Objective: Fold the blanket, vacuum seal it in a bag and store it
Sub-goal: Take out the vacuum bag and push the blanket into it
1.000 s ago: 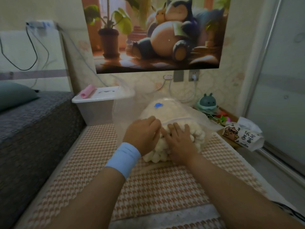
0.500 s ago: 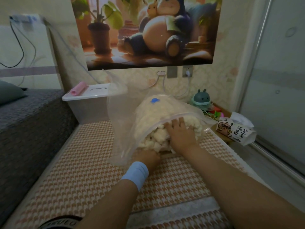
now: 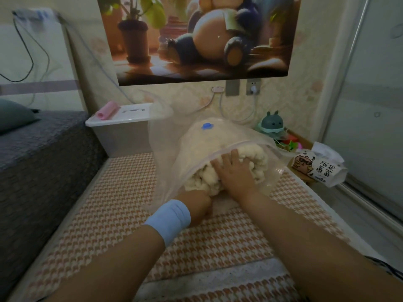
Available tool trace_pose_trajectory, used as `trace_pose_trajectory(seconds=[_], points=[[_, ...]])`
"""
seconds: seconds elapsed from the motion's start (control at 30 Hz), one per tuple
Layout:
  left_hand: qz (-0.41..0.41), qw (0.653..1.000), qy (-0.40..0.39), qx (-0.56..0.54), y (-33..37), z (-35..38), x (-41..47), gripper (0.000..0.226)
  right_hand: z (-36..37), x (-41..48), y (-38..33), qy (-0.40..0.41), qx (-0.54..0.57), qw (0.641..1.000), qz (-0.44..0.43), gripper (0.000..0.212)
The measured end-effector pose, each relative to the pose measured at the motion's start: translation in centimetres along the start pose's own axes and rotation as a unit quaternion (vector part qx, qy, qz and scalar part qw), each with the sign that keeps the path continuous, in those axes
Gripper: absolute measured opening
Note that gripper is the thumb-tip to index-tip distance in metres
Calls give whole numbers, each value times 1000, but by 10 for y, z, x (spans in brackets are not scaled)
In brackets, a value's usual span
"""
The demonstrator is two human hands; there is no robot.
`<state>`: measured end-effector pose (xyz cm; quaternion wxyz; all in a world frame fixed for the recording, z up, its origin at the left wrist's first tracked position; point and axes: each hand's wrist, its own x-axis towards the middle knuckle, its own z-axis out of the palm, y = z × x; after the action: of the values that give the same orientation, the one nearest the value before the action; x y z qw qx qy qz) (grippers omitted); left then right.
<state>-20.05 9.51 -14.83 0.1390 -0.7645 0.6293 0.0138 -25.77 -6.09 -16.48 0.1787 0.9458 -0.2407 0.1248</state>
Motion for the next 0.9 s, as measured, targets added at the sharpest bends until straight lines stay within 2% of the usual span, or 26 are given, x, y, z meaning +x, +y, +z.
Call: trace_pose_trajectory(seconds=[0.1,0.17,0.23,0.27,0.3,0.37,0.4,0.43,0.5,0.57,0.6,0.67,0.73,0.77,0.8,0.83,0.9], points=[[21,1000,-15,2,-6,-1,-18,19,3,5,0,-14,-28,999,-7,73],[11,1000,-26,14,-7,-6,-28,24,7,6,-4,-35,-3,999,1,73],[16,1000,10,-2,-5,-18,-36,30,6,4,-9,-50,14,999,-5,79],[28,997,62,-21,-3,-27,-39,30,6,5,-9,-55,27,998,-18,86],[62,984,161,-45,-1,-36,-42,25,7,5,-9,-49,38,997,-36,93],[131,911,389,-34,1,-50,-37,11,-2,1,-11,-69,59,995,-31,93],[135,873,467,-24,0,-55,-32,12,-6,0,-11,-68,65,995,-17,88],[116,851,511,-27,-1,-61,-27,14,-10,-2,-10,-59,65,996,-11,81],[57,841,533,-71,-10,-68,-20,25,-23,-5,-2,-15,57,998,-27,56],[-37,866,486,-116,-21,-62,-12,45,-35,-9,7,106,76,987,-91,26],[-97,886,431,-143,-27,-56,-9,60,-44,-13,11,171,108,972,-120,16],[-194,906,291,-240,-37,-40,-4,79,-57,-18,16,333,138,918,-167,15],[-232,921,142,-279,-46,-21,0,76,-70,-22,20,390,158,892,-162,10],[-231,940,68,-242,-50,-12,0,75,-73,-21,22,393,178,891,-142,4],[-226,952,6,-206,-52,-5,-2,77,-72,-20,27,375,195,900,-105,17],[-219,958,-38,-183,-55,2,-5,81,-70,-19,32,325,194,923,-72,38],[-217,955,-97,-176,-55,8,-9,82,-58,-19,42,142,151,977,-49,74]])
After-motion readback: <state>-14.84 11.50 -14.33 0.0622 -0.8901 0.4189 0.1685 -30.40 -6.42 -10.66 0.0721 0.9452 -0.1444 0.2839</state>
